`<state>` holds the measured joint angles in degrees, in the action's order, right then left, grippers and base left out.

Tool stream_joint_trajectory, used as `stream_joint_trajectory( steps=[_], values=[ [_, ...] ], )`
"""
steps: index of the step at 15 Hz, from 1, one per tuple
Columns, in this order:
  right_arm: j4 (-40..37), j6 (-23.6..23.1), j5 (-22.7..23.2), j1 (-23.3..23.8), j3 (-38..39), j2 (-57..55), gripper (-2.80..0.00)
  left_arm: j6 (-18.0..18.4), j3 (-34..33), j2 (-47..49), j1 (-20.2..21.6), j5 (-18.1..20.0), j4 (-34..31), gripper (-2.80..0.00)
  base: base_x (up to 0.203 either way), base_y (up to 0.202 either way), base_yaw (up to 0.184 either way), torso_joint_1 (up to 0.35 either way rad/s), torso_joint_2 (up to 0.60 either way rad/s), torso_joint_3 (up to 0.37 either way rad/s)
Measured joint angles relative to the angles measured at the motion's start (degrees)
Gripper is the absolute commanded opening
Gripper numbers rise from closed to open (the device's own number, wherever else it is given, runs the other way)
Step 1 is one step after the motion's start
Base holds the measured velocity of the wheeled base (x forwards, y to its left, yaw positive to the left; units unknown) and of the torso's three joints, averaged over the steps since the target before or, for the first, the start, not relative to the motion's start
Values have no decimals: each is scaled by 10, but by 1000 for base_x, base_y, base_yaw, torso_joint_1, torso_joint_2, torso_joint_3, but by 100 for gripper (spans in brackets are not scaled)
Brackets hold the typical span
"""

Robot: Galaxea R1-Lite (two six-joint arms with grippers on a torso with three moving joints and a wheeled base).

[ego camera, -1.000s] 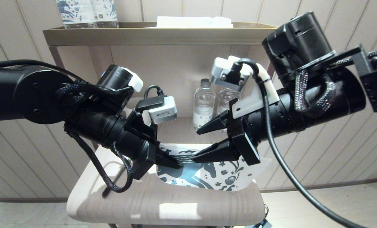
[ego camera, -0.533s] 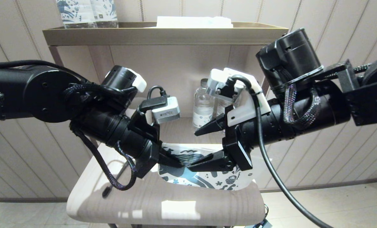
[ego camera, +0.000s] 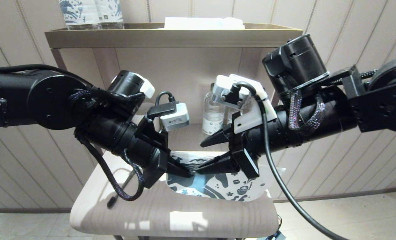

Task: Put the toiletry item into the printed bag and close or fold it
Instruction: Open the storage bag

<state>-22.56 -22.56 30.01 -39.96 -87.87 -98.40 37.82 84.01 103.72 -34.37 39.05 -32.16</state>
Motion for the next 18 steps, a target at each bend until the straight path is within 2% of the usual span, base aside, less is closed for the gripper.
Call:
stream_joint_trajectory(
  steps=[7, 18],
  values=[
    [0, 0, 21, 0, 4, -8, -280, 0, -5, 0, 0, 0, 0, -280, 0, 0, 0, 0, 0, 0],
    [0, 0, 22, 24, 26, 5, -280, -1, -9, -4, 1, 1, -1, -280, 0, 0, 0, 0, 0, 0]
  ],
)
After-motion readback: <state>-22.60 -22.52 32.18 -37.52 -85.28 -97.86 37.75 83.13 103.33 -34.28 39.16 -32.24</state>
